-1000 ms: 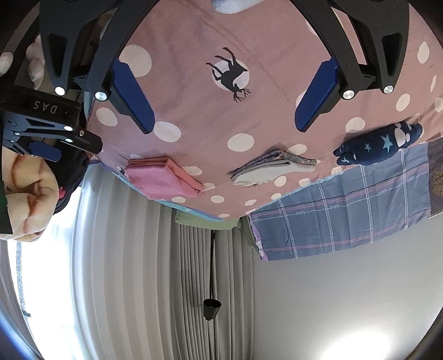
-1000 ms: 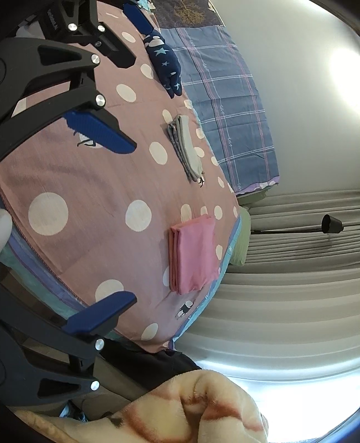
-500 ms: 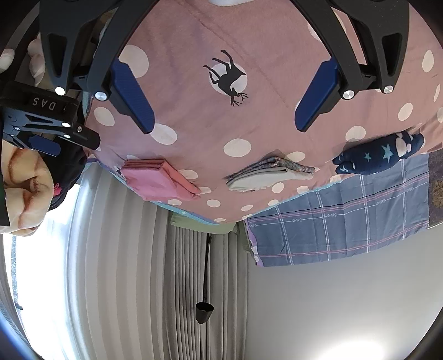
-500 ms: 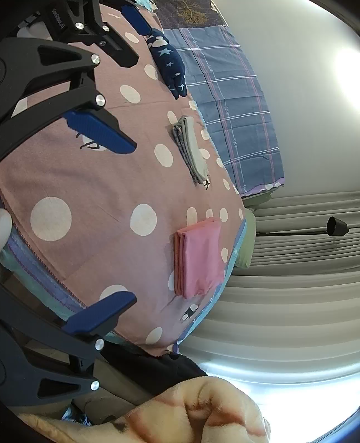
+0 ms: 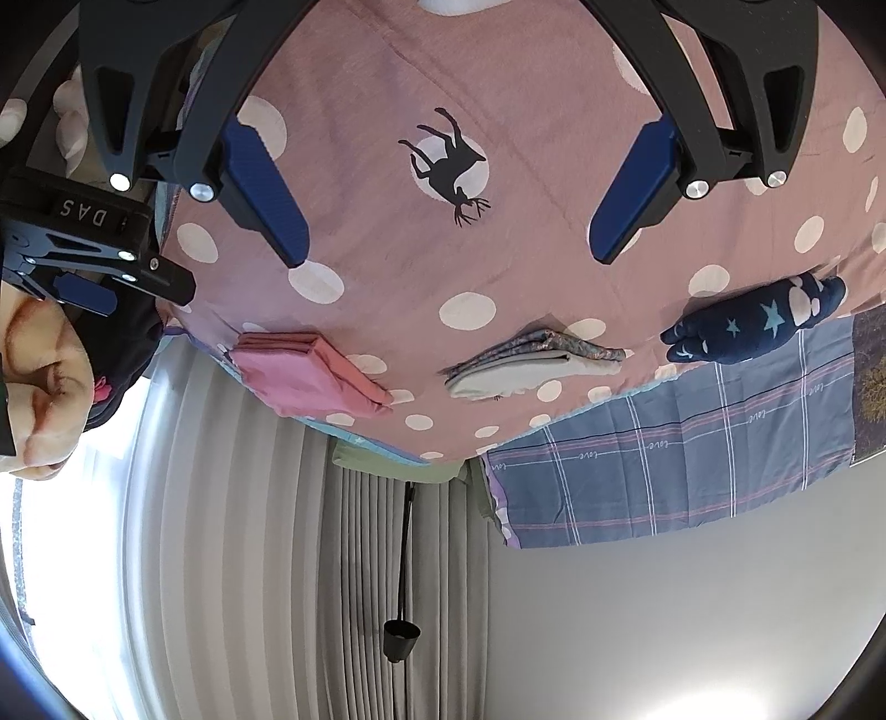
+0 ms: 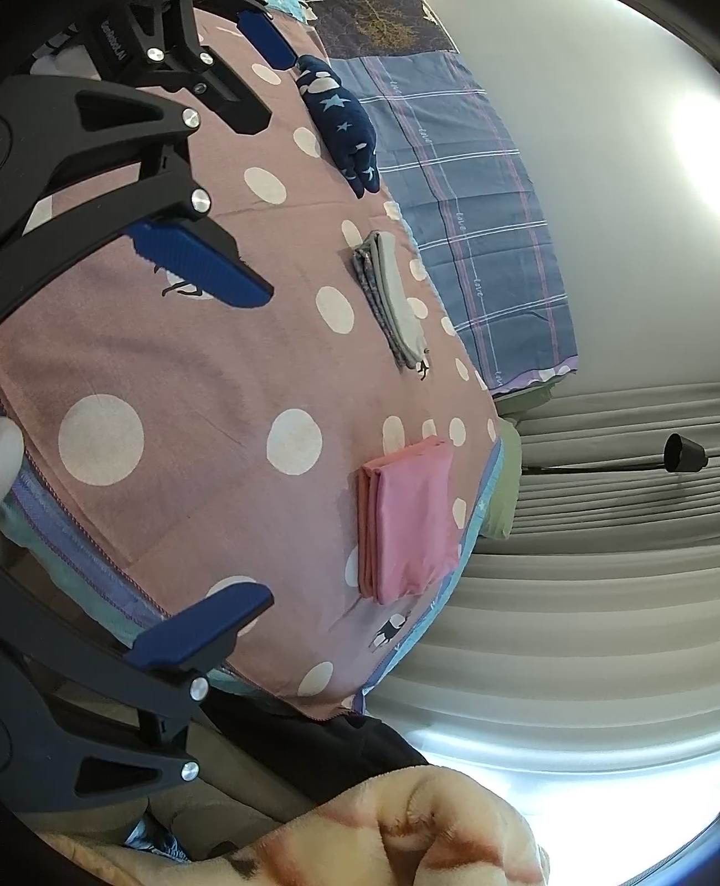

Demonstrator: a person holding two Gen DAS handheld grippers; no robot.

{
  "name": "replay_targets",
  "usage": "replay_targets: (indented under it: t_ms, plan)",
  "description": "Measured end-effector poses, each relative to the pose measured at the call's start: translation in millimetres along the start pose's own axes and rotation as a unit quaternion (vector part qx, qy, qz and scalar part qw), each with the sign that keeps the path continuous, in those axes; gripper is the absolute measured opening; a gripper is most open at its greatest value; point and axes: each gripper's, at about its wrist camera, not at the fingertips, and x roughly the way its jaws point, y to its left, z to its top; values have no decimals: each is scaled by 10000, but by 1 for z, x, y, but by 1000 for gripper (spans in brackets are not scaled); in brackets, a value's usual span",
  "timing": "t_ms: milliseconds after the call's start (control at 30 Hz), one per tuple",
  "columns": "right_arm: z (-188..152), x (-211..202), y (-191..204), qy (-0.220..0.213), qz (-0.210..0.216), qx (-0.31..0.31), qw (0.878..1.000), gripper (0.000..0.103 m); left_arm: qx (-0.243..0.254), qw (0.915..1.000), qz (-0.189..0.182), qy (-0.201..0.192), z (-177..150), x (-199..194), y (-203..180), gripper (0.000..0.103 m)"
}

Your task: Fold small clothes

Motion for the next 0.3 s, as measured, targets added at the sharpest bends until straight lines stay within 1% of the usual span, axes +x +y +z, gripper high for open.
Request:
replay_targets:
  t_ms: [300]
  plan:
    - [-2,12,1,112,53,4,9999,101,26,9999,49,89,-2,6,1,101]
